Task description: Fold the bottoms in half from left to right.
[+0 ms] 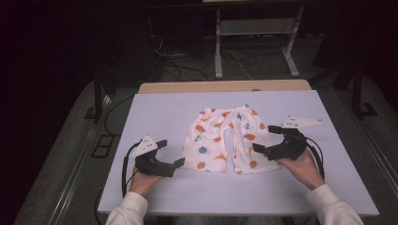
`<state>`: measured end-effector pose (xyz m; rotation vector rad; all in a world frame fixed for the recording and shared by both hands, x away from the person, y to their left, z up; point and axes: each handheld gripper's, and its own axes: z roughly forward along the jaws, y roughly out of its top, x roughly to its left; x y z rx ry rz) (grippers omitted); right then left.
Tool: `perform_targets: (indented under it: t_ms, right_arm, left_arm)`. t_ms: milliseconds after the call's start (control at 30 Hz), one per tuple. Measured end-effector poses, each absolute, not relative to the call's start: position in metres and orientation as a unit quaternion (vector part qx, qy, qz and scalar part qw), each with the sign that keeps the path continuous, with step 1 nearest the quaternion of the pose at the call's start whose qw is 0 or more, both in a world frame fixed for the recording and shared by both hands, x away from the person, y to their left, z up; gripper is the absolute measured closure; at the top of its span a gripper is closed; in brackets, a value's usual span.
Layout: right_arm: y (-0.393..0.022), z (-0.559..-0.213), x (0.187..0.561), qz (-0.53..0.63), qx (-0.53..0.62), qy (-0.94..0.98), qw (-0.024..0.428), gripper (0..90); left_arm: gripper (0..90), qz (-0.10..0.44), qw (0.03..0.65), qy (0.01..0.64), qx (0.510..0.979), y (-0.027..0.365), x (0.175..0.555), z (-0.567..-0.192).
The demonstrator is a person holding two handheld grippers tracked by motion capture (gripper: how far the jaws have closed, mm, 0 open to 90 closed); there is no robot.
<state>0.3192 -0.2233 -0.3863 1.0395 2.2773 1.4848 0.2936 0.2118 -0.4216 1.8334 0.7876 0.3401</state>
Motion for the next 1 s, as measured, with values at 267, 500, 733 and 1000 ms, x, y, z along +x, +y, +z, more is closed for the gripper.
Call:
perform_targets:
  t_ms: [267, 500, 733, 1000]
  right_arm:
    - [-0.214, -0.383, 0.325, 0.499, 0.347, 0.785, 0.117, 0.0]
    - [-0.201, -0.379, 0.334, 0.494, 0.339, 0.793, 0.112, 0.0]
    - [-0.191, -0.377, 0.342, 0.492, 0.335, 0.797, 0.108, 0.0]
    - [-0.179, -0.375, 0.351, 0.484, 0.327, 0.804, 0.113, 0.0]
  left_arm:
    - [0.0, 0.142, 0.531, 0.331, 0.767, 0.211, 0.294, -0.422]
    - [0.0, 0.143, 0.531, 0.331, 0.767, 0.212, 0.294, -0.422]
    - [0.0, 0.143, 0.532, 0.329, 0.767, 0.212, 0.294, -0.421]
    - [0.0, 0.144, 0.532, 0.329, 0.767, 0.212, 0.294, -0.421]
